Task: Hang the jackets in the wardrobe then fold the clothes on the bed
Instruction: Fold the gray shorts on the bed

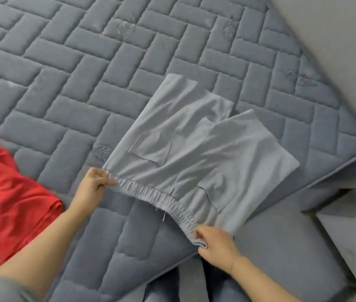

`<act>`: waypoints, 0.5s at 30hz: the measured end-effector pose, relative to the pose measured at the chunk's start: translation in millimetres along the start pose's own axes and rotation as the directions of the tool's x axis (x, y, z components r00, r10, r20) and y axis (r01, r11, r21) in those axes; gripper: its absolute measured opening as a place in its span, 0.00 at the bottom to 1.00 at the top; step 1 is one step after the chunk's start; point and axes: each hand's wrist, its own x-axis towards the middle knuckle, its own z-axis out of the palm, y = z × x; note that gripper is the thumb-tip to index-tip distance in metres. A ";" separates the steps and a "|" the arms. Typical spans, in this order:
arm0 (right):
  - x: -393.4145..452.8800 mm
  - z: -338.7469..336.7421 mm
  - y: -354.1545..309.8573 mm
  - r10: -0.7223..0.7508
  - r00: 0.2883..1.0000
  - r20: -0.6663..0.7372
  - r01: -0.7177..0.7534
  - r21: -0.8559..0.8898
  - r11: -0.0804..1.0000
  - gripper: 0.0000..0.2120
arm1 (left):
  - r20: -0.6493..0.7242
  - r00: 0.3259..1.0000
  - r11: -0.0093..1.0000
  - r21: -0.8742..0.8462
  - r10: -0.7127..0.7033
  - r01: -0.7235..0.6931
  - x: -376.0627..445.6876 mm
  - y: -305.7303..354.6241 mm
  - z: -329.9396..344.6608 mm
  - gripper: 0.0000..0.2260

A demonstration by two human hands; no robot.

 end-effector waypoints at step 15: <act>7.3 0.3 27.6 0.250 0.968 0.026 -0.215 0.600 0.771 0.08 | 0.117 0.715 0.648 -0.343 -0.689 0.680 -104.1 84.5 85.9 0.24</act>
